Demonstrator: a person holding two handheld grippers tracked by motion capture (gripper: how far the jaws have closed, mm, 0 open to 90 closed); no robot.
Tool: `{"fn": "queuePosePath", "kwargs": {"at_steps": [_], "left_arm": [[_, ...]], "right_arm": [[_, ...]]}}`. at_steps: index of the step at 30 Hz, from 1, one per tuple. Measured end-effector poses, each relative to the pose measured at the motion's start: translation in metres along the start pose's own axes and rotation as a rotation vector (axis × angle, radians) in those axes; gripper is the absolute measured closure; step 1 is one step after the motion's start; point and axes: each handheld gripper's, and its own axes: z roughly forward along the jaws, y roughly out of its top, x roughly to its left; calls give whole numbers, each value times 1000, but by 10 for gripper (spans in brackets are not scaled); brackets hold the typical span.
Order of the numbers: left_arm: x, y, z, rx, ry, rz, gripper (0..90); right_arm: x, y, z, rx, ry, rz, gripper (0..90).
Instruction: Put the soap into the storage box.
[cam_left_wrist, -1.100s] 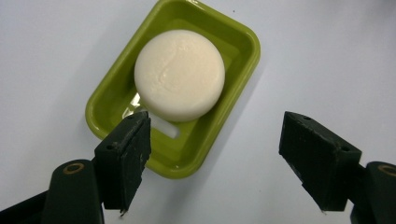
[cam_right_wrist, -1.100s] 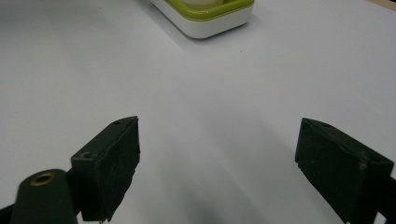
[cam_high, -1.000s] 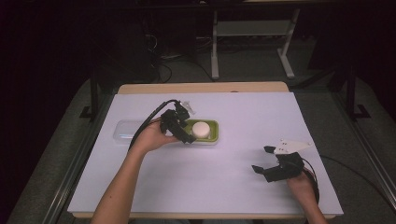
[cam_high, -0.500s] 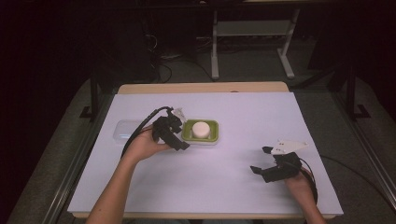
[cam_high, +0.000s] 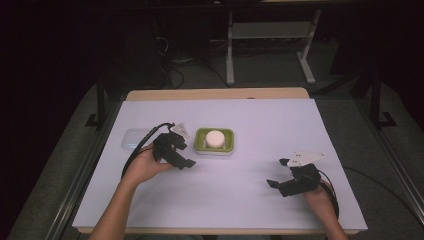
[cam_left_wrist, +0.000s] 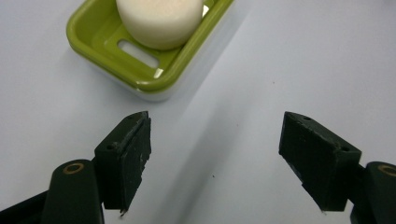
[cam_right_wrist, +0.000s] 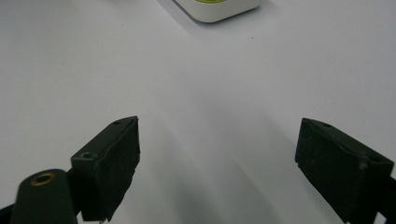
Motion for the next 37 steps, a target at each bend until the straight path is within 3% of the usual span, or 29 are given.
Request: {"fn": "queuePosePath", "kwargs": {"at_steps": [7, 21, 29, 37], "left_arm": [[-4, -10, -4, -6, 5, 5, 247], [-19, -31, -15, -36, 13, 30, 242], [-22, -52, -26, -56, 29, 7, 239], [-29, -85, -30, -61, 44, -33, 237]], "right_arm": [[3, 1, 5, 23, 0, -13, 132], [3, -1, 8, 39, -9, 8, 132], [4, 0, 9, 45, -9, 1, 132], [6, 0, 11, 49, -16, 2, 132]]}}
